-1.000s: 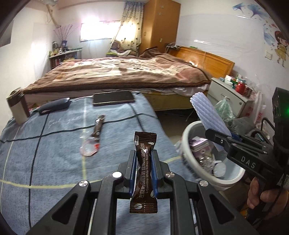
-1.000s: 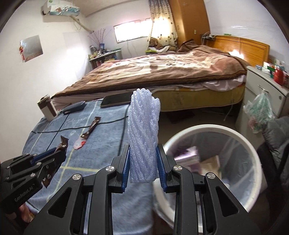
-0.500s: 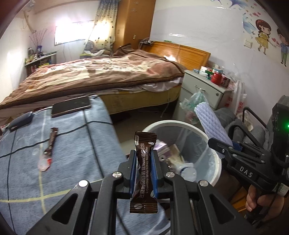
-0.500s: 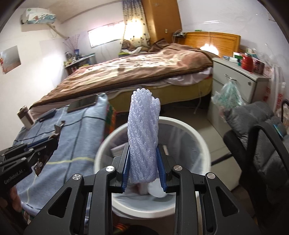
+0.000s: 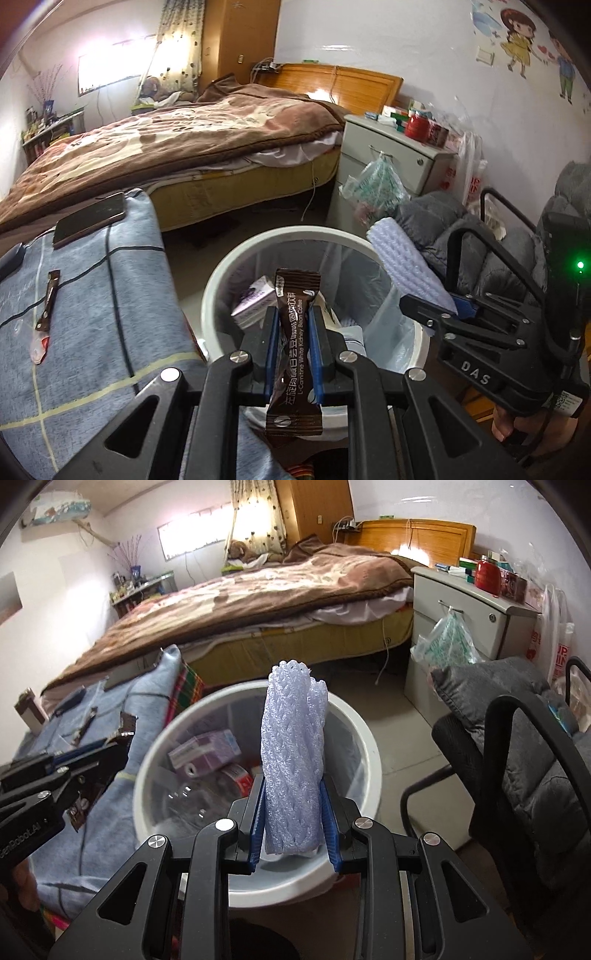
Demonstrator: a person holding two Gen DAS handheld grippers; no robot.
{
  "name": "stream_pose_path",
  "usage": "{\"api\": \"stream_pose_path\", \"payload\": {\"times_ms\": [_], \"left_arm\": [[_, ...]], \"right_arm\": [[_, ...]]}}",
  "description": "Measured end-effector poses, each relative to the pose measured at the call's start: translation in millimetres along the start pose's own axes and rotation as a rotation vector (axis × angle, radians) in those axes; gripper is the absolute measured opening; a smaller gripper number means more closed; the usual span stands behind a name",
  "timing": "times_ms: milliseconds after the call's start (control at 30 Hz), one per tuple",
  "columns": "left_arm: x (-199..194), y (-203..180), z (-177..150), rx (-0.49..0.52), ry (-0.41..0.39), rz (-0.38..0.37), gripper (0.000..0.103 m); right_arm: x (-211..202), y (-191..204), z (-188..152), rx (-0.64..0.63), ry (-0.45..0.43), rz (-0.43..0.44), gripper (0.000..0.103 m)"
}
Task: Collect trash
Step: 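Carry wrapper and mesh foam over the white bin and open both grippers, then move both tools back to the table toward the plastic cup and coffee stick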
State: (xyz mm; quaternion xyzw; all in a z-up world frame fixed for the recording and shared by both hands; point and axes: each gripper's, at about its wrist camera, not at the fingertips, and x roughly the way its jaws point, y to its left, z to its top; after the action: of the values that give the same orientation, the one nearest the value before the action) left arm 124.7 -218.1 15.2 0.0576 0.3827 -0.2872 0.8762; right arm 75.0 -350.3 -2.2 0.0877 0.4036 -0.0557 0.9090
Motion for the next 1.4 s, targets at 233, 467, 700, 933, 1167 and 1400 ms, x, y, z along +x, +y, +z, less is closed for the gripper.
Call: {"api": "stream_pose_path", "payload": {"times_ms": [233, 467, 700, 933, 1167, 1400], "left_arm": [[12, -7, 4, 0.000, 0.020, 0.006, 0.017], [18, -7, 6, -0.013, 0.023, -0.005, 0.044], [16, -4, 5, -0.027, 0.022, -0.011, 0.055], [7, 2, 3, -0.037, 0.006, -0.001, 0.055], [-8, 15, -1, -0.061, -0.020, 0.008, 0.056], [-29, 37, -8, -0.089, -0.059, 0.035, 0.056]], "right_arm": [[8, -8, -1, -0.005, 0.036, -0.005, 0.030], [17, -13, -2, -0.013, 0.072, -0.021, 0.033], [16, -14, -3, 0.009, 0.066, -0.009, 0.053], [10, -10, -2, 0.024, 0.041, -0.008, 0.054], [2, 0, -3, 0.025, 0.010, -0.003, 0.054], [-5, 15, -2, 0.018, -0.023, 0.016, 0.054]]}}
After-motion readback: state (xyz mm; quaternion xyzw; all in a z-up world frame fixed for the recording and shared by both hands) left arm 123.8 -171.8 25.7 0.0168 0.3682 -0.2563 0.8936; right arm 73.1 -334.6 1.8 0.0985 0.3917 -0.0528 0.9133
